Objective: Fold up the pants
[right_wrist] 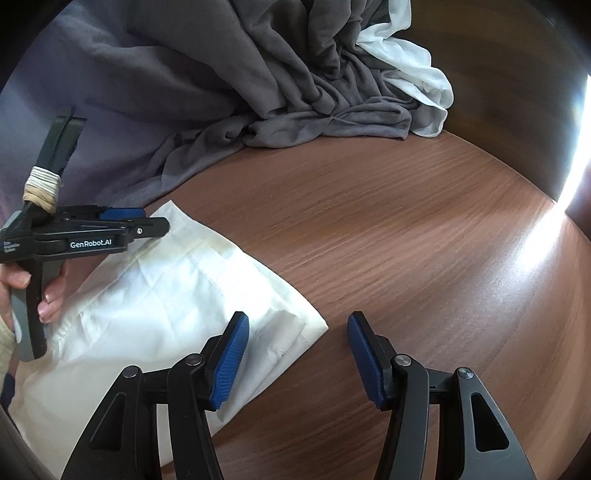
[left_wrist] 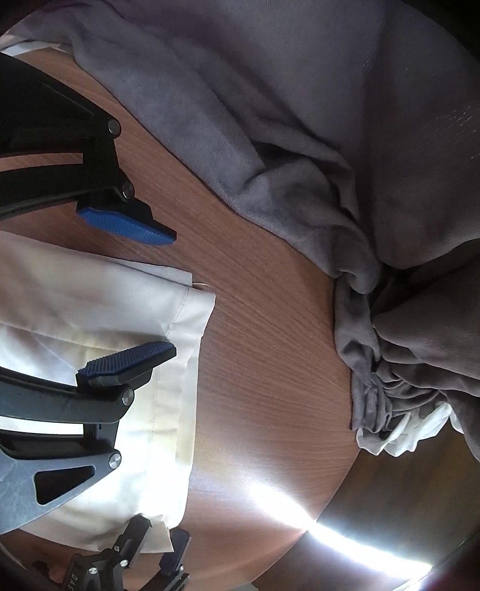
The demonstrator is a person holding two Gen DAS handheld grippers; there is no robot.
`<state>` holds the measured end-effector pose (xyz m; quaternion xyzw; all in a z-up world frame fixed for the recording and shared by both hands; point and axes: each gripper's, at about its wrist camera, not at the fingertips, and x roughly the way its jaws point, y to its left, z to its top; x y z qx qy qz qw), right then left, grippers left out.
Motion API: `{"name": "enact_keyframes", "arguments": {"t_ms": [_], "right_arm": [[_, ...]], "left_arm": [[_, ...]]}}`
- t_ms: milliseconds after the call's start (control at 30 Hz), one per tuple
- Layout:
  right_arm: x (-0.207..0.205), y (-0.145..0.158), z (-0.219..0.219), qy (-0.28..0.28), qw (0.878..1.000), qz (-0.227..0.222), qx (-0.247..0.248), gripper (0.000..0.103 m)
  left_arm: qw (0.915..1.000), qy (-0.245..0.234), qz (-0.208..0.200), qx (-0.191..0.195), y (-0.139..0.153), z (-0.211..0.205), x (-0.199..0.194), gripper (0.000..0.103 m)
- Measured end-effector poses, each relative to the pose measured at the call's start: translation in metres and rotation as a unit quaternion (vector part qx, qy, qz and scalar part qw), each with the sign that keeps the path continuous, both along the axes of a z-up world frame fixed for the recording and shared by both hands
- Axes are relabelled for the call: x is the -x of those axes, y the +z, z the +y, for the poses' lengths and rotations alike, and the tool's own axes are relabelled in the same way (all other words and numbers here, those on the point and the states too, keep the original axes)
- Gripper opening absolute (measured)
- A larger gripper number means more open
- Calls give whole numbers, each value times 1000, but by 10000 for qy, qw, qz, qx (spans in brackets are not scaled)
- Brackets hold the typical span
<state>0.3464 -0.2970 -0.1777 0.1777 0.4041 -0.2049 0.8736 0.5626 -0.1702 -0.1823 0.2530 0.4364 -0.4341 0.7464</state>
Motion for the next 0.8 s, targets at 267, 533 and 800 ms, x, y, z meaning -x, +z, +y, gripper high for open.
{"name": "enact_keyframes", "arguments": {"t_ms": [267, 533, 800], "right_arm": [[-3, -2, 8, 46, 9994, 88, 338, 51], [-7, -3, 9, 261, 9992, 58, 297, 19], [-4, 8, 5, 328, 9993, -52, 192, 11]], "left_arm": [[9995, -61, 278, 151, -2, 4, -5, 45], [9983, -194, 507, 204, -1, 0, -5, 11], [9977, -234, 437, 457, 13, -5, 2, 9]]}}
